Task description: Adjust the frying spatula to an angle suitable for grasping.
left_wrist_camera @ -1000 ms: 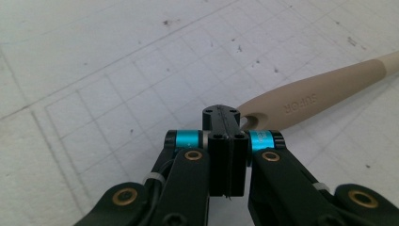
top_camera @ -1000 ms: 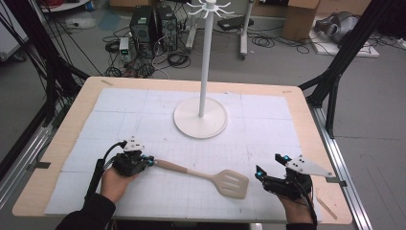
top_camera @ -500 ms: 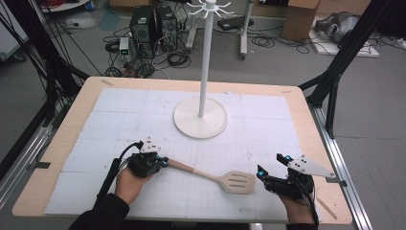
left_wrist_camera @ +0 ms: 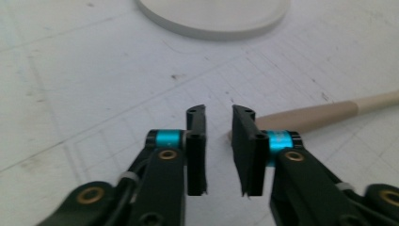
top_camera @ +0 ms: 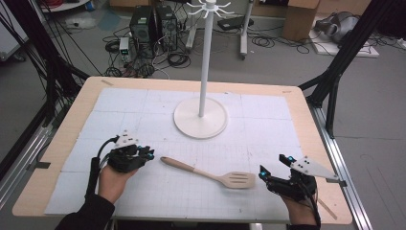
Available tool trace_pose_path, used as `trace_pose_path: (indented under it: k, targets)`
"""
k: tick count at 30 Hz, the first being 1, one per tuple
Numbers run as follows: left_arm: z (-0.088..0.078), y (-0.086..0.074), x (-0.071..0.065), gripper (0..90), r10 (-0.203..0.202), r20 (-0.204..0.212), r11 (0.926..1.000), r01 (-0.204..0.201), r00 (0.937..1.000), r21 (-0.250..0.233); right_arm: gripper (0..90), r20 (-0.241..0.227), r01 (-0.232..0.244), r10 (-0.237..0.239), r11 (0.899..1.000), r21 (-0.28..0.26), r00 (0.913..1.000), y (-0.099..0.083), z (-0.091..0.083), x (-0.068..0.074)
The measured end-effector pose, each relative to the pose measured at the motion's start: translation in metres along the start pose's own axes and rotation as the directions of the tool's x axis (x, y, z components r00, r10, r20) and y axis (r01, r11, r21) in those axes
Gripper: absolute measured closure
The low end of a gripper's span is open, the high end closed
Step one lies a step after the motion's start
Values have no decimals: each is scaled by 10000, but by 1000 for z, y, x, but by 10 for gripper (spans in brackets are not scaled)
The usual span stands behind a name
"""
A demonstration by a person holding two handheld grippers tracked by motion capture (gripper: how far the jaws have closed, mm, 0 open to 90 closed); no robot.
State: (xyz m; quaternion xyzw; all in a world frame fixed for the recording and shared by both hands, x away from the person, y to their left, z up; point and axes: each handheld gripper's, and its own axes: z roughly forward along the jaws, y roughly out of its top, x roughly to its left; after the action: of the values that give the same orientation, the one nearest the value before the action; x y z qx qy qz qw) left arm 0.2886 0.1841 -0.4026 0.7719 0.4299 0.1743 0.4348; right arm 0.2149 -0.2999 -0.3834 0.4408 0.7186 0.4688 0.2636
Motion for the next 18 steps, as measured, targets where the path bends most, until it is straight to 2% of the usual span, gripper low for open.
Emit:
trace_pose_path:
  k: [2, 4, 5, 6, 7, 8, 9, 11, 12, 13, 15, 16, 17, 18]
  targets:
    - [-10, -2, 9, 590, -373, 10, 9980, 373, 9993, -503, 197, 1, 2, -2, 10000, -7, 10000, 0, 0, 0]
    - [-20, -6, 17, 519, -533, -52, 9932, 525, 9986, -1043, 197, 5, 14, -14, 10000, 1, 10000, 0, 0, 0]
    - [-20, -6, 17, 473, -533, -52, 9932, 525, 9986, -1043, 196, -13, 19, -19, 10000, -4, 10000, 0, 1, 0]
    - [-28, -10, 25, 435, -703, -78, 9851, 681, 9975, -1578, 197, -66, -2, 2, 10000, -24, 10000, 0, 1, 0]
    - [-32, -12, 27, 390, -819, -208, 9801, 767, 9964, -1832, 197, -93, 14, -15, 10000, -20, 10000, 0, 1, 0]
    - [-36, -14, 30, 339, -969, -188, 9743, 910, 9951, -2059, 197, -126, -9, 8, 10000, -30, 9999, 0, 1, 0]
    - [-36, -14, 30, 300, -969, -188, 9743, 910, 9951, -2059, 197, -172, 29, -29, 10000, -41, 9998, 0, 2, 0]
    - [-45, -19, 37, 224, -1221, -162, 9605, 1141, 9924, -2540, 196, -196, 40, -43, 9999, -129, 9998, 1, 1, 0]
    - [-49, -21, 38, 201, -1285, -188, 9559, 1188, 9915, -2685, 196, -203, 37, -40, 9999, -141, 9998, 2, 1, 0]
    - [-49, -21, 38, 200, -1285, -188, 9559, 1188, 9915, -2685, 196, -203, 37, -40, 9999, -141, 9998, 2, 1, 0]
    - [-56, -24, 40, 200, -1392, -1, 9424, 1325, 9903, -3073, 175, -146, 32, -35, 9998, -214, 9999, 3, 0, 0]
    - [-62, -25, 39, 200, -1290, 103, 9309, 1247, 9916, -3432, 167, -143, 41, -45, 9994, -330, 9999, 4, 0, 0]
    - [-62, -25, 39, 201, -1290, 103, 9309, 1247, 9916, -3432, 167, -143, 41, -45, 9994, -330, 9999, 4, 0, 0]
    - [-64, -26, 39, 201, -1167, 213, 9267, 1166, 9929, -3574, 167, -150, 63, -69, 9993, -372, 9999, 5, 0, 0]
